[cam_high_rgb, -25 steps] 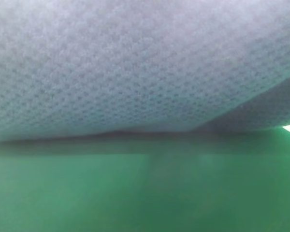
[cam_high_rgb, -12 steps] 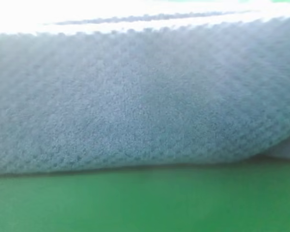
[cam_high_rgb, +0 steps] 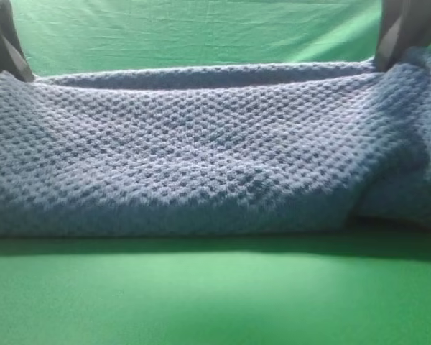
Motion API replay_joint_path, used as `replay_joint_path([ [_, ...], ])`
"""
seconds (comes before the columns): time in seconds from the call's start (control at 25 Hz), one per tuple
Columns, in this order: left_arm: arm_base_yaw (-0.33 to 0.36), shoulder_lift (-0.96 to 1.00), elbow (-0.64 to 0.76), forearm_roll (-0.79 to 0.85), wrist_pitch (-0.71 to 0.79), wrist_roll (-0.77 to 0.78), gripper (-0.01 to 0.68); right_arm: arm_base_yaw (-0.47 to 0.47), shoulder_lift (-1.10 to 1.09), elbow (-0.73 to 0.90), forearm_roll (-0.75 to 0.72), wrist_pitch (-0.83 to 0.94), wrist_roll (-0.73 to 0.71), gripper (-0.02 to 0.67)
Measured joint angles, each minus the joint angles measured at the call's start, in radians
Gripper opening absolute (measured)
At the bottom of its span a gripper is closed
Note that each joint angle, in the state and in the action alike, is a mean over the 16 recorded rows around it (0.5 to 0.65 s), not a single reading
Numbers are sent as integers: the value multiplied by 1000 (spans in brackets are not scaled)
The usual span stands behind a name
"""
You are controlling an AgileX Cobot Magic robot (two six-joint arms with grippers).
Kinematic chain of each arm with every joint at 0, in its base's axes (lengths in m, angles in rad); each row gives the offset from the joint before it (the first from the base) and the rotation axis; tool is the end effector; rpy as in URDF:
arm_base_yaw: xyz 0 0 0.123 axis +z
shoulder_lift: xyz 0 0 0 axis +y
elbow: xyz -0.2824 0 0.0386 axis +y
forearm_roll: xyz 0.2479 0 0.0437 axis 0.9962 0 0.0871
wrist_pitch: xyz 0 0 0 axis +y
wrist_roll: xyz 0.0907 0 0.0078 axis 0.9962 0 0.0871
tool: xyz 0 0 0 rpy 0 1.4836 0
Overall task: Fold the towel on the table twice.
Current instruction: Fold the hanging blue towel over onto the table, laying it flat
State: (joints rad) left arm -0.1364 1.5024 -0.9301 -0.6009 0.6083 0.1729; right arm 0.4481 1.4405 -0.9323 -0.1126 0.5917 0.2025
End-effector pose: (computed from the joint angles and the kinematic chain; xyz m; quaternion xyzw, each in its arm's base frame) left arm 0.2905 -0.0696 0.2370 -0.0507 0.9472 -0.2176 0.2299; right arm 0.2617 0.1195 0.2486 -0.1535 0.9481 0.0471 0.2743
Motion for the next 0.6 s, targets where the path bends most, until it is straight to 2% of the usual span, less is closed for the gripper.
replay_joint_path([
  [0.28, 0, 135, -108, 20, -56, 1, 0, -29, 149, -89, -38, -108, -8, 0],
  [0.6, 0, 223, -152, 28, -113, 1, 16, -50, 272, -152, -63, -198, -19, 19],
])
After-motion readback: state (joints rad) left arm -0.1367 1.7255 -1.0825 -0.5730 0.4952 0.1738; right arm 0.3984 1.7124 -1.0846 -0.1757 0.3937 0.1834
